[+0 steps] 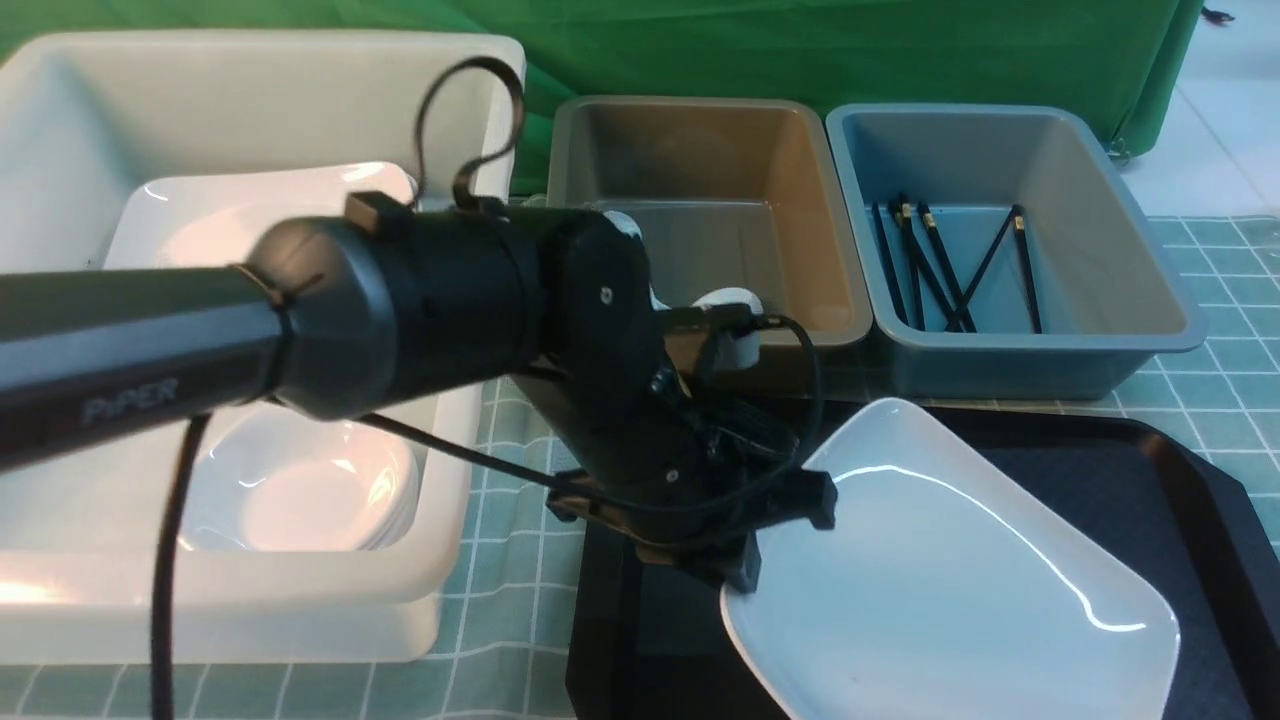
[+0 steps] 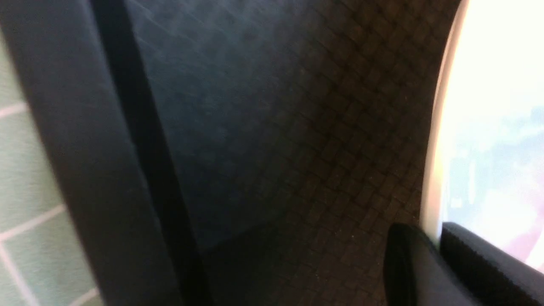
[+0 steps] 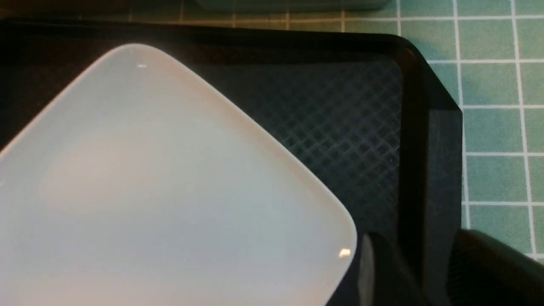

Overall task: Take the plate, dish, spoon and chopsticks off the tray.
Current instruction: Use the left arm to put the plate into the large storage box on the left

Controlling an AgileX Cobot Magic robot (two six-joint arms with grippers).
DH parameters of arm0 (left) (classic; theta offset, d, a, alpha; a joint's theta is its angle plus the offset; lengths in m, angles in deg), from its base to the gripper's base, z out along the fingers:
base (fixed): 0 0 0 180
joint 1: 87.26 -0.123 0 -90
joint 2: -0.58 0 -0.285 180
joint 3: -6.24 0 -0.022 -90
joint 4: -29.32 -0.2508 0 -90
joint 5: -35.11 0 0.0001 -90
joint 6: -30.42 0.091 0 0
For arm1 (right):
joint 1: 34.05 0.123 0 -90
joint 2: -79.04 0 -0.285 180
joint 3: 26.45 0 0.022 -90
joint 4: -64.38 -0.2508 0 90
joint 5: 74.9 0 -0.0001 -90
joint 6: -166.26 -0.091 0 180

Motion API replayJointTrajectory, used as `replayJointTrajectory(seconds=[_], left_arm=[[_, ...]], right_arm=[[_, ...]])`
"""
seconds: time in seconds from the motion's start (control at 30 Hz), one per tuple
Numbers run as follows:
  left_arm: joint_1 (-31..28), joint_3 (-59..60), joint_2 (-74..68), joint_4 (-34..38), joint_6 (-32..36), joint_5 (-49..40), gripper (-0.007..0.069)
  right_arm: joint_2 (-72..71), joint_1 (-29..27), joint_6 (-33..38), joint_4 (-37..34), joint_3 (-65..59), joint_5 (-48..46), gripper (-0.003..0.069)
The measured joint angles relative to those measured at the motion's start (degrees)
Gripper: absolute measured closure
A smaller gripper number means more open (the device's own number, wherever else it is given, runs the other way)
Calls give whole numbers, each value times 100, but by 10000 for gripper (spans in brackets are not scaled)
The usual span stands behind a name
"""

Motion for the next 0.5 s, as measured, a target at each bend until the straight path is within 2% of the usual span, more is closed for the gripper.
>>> replayJointTrajectory(seconds=[0.5], left_arm=[[43, 0, -695, 88, 30, 431, 584]], right_arm=[[0, 0, 0, 15, 0, 5, 398]])
